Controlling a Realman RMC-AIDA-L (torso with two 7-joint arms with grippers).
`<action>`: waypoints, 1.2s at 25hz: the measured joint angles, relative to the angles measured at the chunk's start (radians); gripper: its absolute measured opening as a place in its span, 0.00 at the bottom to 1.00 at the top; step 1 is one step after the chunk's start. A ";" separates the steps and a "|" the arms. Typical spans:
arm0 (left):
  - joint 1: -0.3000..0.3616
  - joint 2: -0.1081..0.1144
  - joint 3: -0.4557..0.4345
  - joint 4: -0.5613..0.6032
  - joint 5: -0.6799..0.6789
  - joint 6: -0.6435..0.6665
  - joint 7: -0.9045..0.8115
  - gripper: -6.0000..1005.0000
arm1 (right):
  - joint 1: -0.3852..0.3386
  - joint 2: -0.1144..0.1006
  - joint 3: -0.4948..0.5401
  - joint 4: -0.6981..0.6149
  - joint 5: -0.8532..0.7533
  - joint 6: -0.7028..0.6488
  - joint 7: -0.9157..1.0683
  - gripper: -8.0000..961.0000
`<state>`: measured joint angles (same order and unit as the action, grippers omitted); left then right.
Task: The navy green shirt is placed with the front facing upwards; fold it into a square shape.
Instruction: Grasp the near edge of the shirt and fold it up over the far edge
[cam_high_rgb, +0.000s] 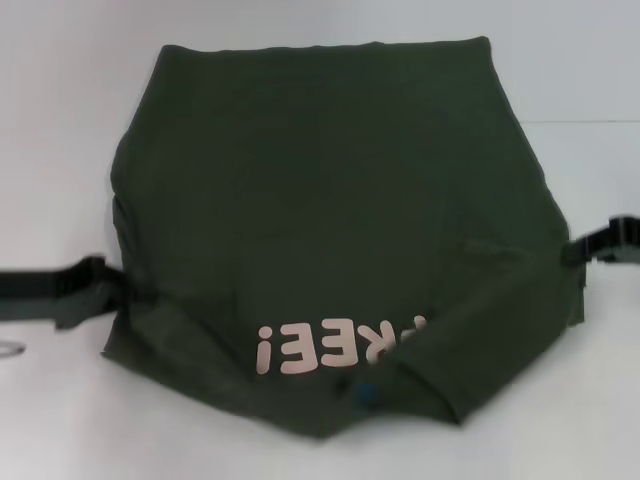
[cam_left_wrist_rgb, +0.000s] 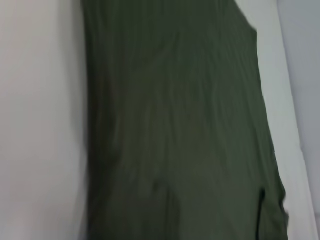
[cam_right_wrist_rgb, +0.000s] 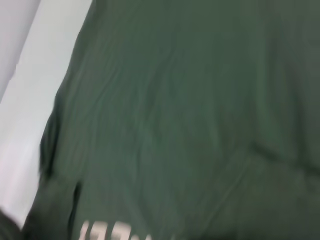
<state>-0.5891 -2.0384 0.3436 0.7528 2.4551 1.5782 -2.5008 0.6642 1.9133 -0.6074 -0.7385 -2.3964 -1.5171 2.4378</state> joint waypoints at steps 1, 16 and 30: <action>-0.022 0.002 0.005 -0.008 0.002 -0.029 -0.009 0.02 | 0.004 0.003 0.003 0.000 0.003 0.041 0.008 0.04; -0.203 0.022 0.250 -0.107 0.007 -0.561 -0.113 0.02 | 0.083 0.068 -0.110 0.073 0.102 0.600 -0.033 0.04; -0.247 0.008 0.320 -0.176 0.007 -0.886 -0.022 0.02 | 0.150 0.099 -0.242 0.171 0.102 0.973 -0.025 0.04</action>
<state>-0.8362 -2.0306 0.6635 0.5764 2.4623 0.6921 -2.5225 0.8141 2.0126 -0.8492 -0.5678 -2.2948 -0.5442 2.4125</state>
